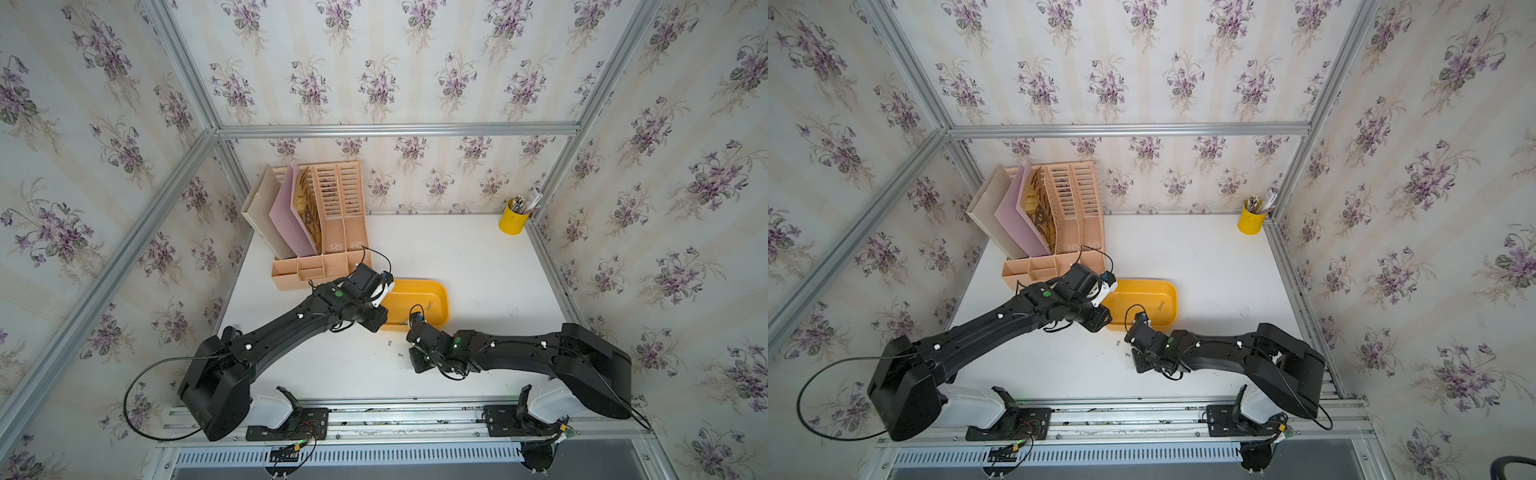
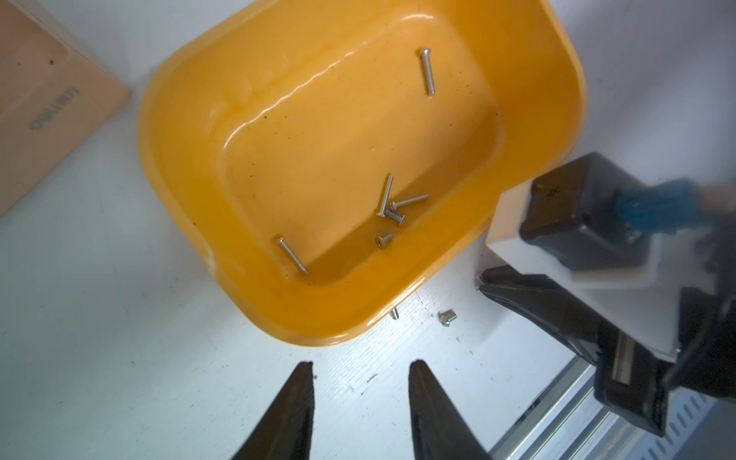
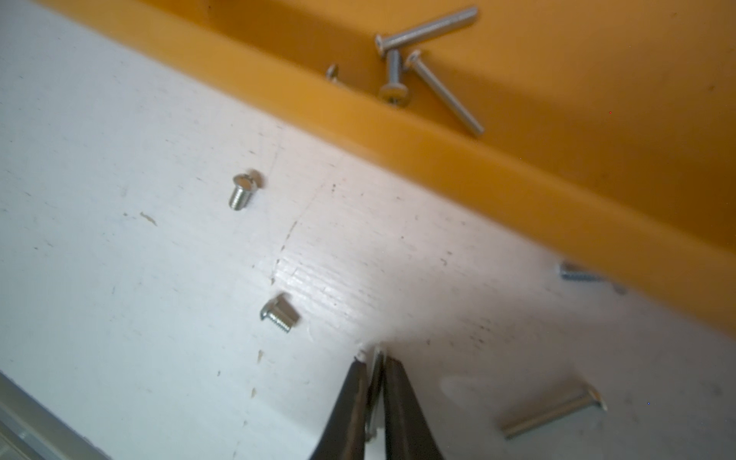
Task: Put the screws on the desktop into the storage box
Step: Pick up the screw from the center of the board.
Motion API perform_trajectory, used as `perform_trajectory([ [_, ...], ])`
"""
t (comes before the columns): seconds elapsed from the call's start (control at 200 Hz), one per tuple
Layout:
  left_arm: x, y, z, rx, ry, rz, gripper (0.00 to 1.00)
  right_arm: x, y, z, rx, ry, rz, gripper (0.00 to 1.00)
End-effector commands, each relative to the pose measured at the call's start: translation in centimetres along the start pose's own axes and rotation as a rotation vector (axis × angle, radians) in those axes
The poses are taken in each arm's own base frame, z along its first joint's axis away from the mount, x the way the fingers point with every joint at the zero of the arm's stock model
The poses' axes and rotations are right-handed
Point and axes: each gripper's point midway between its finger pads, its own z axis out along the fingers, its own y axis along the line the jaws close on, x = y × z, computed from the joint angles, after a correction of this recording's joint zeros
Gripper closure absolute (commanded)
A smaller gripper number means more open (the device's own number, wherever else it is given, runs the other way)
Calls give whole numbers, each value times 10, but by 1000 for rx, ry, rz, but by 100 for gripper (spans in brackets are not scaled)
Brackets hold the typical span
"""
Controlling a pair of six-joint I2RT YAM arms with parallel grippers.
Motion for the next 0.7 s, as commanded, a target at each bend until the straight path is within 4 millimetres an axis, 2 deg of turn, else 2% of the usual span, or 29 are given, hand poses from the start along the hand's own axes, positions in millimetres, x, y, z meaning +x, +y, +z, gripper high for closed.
perform_trajectory([
  [0.0, -1, 0, -2, 1, -13, -11, 56, 32, -20, 0, 87, 136, -25, 84],
  [0.3, 2, 0, -5, -1, -12, -11, 55, 50, -30, 6, 140, 220, -52, 78],
  [0.37, 3, 0, -6, -1, -10, -10, 55, 54, -32, 7, 149, 237, -55, 82],
  [0.455, 4, 1, -6, -3, -6, -10, 55, 58, -35, 9, 158, 248, -63, 94],
  [0.555, 6, 1, -7, -4, -5, -16, 55, 48, -26, 5, 115, 204, -71, 100],
  [0.695, 16, -2, -5, 25, 3, -39, 55, 11, 2, -15, 14, 77, -80, 100],
])
